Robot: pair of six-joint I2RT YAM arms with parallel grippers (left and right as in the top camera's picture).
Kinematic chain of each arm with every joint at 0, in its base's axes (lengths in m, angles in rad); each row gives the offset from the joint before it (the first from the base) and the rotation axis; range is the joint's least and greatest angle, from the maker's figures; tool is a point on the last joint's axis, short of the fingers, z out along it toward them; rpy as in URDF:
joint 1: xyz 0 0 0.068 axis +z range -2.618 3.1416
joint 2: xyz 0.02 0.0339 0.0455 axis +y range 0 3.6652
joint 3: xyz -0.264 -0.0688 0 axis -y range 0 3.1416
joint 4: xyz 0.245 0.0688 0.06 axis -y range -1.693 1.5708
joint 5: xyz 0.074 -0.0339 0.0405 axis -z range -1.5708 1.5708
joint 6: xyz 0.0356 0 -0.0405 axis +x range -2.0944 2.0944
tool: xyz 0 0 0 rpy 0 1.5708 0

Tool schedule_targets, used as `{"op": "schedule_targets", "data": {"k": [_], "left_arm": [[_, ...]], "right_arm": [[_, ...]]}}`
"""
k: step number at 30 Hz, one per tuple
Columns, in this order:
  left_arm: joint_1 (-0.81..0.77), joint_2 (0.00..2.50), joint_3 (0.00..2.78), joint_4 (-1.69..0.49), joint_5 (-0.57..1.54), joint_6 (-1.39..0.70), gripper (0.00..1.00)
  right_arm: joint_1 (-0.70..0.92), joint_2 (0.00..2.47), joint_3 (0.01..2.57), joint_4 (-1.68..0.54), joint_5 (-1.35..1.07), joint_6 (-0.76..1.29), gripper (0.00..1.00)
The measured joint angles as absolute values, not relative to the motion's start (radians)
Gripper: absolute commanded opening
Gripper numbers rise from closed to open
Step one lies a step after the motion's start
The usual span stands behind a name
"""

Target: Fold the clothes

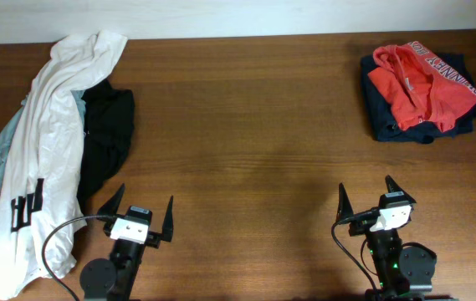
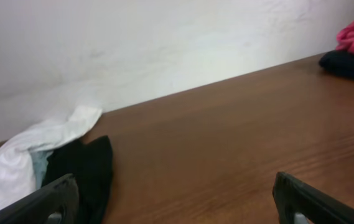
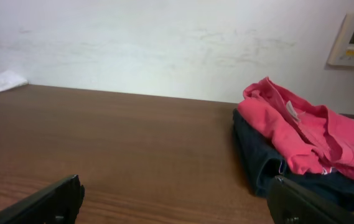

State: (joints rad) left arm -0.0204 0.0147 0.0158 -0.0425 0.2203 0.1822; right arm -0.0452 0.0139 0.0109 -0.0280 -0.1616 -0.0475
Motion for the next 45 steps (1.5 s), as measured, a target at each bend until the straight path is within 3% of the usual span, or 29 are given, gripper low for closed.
{"op": "schedule_targets", "data": {"k": [12,21,28,40,45], "left_arm": [[-0.020,0.015,0.029,0.000,0.385,0.178,0.99],[-0.020,0.166,0.264,-0.098,0.385,0.160,0.99],[-0.020,0.534,0.565,-0.255,0.373,0.176,0.99],[-0.020,1.164,1.159,-0.759,0.334,0.224,0.99],[-0.020,1.277,1.206,-0.839,0.399,0.226,0.99]], "right_arm": [[-0.045,0.014,0.011,0.009,-0.141,-0.048,0.99],[-0.045,0.128,0.156,0.009,-0.130,-0.028,0.98],[-0.045,0.459,0.430,-0.051,-0.134,0.016,0.98],[-0.046,1.116,1.135,-0.668,-0.203,0.031,0.98],[-0.046,1.302,1.248,-0.741,-0.330,0.031,0.98]]}}
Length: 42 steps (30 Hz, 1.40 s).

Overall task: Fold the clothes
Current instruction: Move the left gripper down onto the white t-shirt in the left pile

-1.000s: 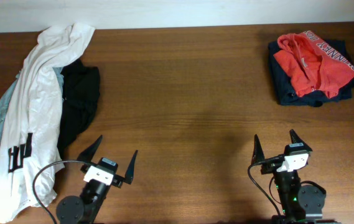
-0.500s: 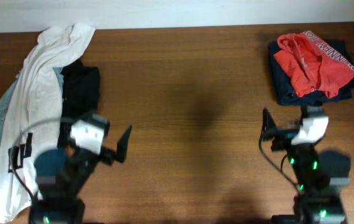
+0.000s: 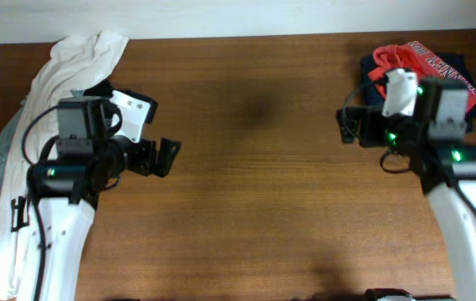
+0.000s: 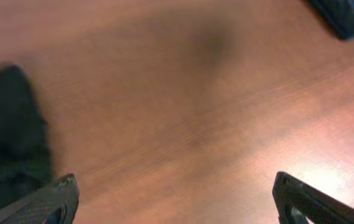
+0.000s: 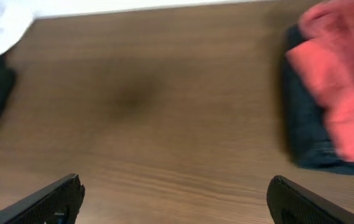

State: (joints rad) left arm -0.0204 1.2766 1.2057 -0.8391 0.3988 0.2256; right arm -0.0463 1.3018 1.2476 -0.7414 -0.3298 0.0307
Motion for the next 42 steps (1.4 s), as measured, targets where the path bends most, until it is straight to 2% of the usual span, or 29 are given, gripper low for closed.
{"op": "schedule_targets", "data": {"k": [4,6,10,13,21,24,32,36,42], "left_arm": [[-0.020,1.336,1.206,-0.884,0.453,0.225,0.99],[-0.020,1.353,1.206,-0.902,0.461,0.226,0.91],[-0.020,1.371,1.207,-0.955,0.445,0.199,0.91],[-0.020,1.375,1.208,-1.026,0.390,0.084,0.91],[-0.023,1.382,1.212,-1.295,-0.061,-0.341,0.92],[-0.023,1.382,1.212,-1.294,-0.233,-0.459,0.92],[-0.019,1.401,1.211,-1.242,-0.458,-0.536,0.92],[0.024,1.438,1.191,-1.210,-0.493,-0.543,0.93],[0.174,1.545,1.166,-1.084,-0.505,-0.517,0.91]], "right_arm": [[-0.046,1.422,1.254,-0.741,-0.444,0.031,0.98],[-0.046,1.466,1.254,-0.741,-0.476,0.031,0.98],[-0.046,1.520,1.254,-0.741,-0.509,0.035,0.98],[-0.040,1.528,1.254,-0.740,-0.513,0.036,0.98],[0.069,1.528,1.255,-0.712,-0.434,0.042,0.98],[0.105,1.528,1.255,-0.694,-0.430,0.043,0.98],[0.145,1.539,1.255,-0.677,-0.430,0.044,0.98],[0.157,1.559,1.255,-0.672,-0.432,0.045,0.98],[0.158,1.577,1.255,-0.676,-0.437,0.044,0.98]]}}
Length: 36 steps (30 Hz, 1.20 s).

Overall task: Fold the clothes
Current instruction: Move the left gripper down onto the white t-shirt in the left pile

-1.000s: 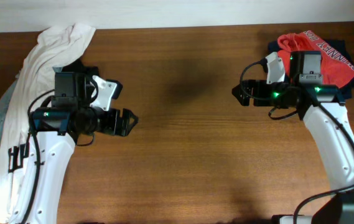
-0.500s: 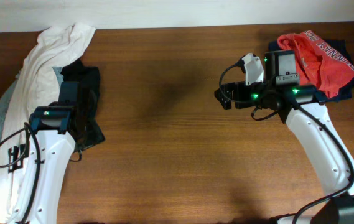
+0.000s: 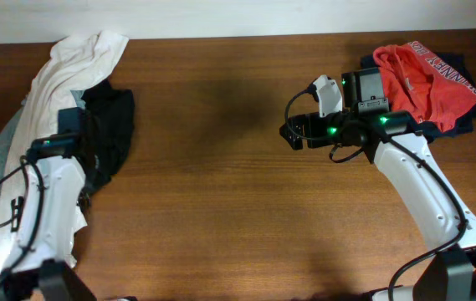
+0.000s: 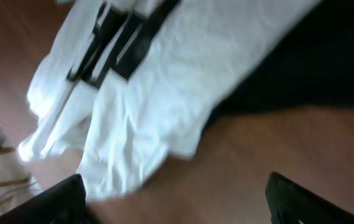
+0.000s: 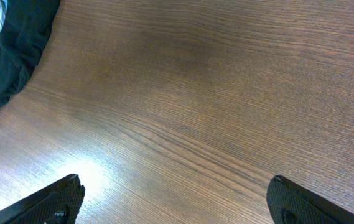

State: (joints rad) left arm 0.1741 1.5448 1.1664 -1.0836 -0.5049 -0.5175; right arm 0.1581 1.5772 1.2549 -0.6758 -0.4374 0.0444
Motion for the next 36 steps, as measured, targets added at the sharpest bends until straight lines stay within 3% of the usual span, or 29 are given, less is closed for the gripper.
{"op": "schedule_targets", "data": {"k": [11,17,21,33,36], "left_arm": [[0.241,1.735,1.165,-0.862,-0.419,-0.286,0.89],[0.242,1.775,1.164,-0.847,-0.418,-0.207,0.68],[0.251,1.776,1.164,-0.848,-0.418,-0.184,0.61],[0.319,1.794,1.164,-0.829,-0.418,-0.175,0.56],[0.331,1.818,1.164,-0.818,-0.418,-0.175,0.48]], "right_arm": [[0.158,1.588,1.255,-0.672,-0.447,0.044,0.98],[0.158,1.589,1.255,-0.669,-0.447,0.045,0.98],[0.158,1.589,1.255,-0.669,-0.447,0.045,0.98],[0.158,1.589,1.255,-0.667,-0.447,0.045,0.98],[0.158,1.589,1.255,-0.655,-0.447,0.044,0.98]]}}
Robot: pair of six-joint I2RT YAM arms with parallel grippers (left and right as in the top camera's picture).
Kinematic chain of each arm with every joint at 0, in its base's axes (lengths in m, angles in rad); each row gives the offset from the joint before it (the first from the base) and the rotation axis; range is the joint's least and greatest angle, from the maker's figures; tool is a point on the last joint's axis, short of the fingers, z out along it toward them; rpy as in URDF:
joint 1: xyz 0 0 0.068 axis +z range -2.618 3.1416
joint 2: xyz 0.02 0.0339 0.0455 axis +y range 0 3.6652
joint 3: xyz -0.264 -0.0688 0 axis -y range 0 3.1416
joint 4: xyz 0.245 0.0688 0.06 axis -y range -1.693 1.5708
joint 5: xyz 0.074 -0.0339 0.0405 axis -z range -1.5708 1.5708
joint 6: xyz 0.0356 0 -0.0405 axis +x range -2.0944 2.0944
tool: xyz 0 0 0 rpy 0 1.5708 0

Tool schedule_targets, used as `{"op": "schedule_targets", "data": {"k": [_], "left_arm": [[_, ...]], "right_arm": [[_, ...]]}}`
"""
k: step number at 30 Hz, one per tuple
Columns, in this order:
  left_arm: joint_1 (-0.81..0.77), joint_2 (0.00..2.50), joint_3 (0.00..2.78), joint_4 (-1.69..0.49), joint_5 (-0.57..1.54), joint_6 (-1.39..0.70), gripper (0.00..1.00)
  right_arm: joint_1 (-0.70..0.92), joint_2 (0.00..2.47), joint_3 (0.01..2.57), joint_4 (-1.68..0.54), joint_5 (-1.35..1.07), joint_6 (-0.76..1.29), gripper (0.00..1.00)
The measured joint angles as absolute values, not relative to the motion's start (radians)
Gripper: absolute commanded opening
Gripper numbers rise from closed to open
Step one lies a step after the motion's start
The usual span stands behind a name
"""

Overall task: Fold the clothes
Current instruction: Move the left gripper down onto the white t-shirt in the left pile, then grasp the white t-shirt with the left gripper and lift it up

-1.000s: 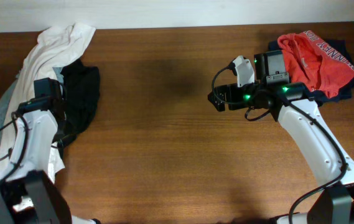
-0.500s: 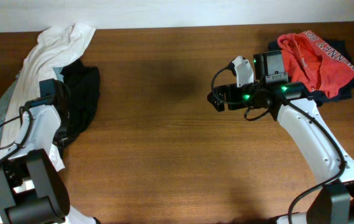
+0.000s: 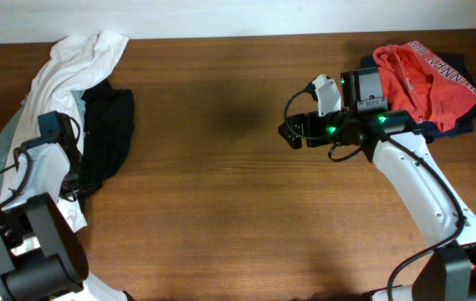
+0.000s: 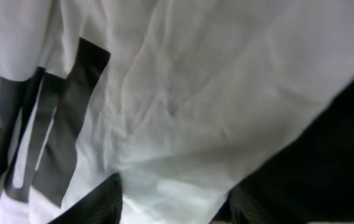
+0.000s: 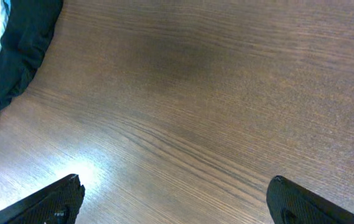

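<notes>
A white shirt (image 3: 53,67) with a black print lies crumpled along the table's left edge; close up, the white shirt (image 4: 183,93) fills the left wrist view. Beside it lies a black garment (image 3: 108,134), partly under it. My left gripper (image 3: 72,182) is down on the shirt's edge next to the black cloth. In its own view the left gripper (image 4: 175,208) is open, jaws half narrowed, with white cloth between them. My right gripper (image 3: 290,134) hovers open over bare wood mid-table; the right gripper (image 5: 177,205) holds nothing.
A red hoodie (image 3: 422,75) lies on a folded navy garment (image 3: 384,125) at the back right. A pale blue garment shows under the white shirt at the far left. The wooden table (image 3: 238,209) is bare between the piles.
My left gripper has dropped closer onto the white shirt's edge and its jaws have narrowed around the cloth. The right arm has barely shifted and stays open.
Both arms were parked at the table's front edge with grippers open. Then both were raised, the left near the black garment, the right near the red hoodie. Later the left hung over the white shirt and the right over mid-table. Now the left is down on the shirt.
</notes>
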State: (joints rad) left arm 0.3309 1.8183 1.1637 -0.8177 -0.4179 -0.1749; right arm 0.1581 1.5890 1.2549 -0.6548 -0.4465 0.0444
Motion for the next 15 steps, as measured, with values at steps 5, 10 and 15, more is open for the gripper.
{"op": "schedule_targets", "data": {"k": [5,10,15], "left_arm": [[0.332,1.826,1.163,-0.810,-0.416,-0.168,0.23],[0.332,1.826,1.163,-0.806,-0.415,-0.168,0.00],[0.332,1.826,1.177,-0.841,-0.385,-0.164,0.00]], "right_arm": [[0.158,1.589,1.255,-0.644,-0.447,0.044,0.98],[0.158,1.589,1.255,-0.642,-0.447,0.044,0.98],[0.158,1.589,1.255,-0.628,-0.447,0.044,0.98]]}}
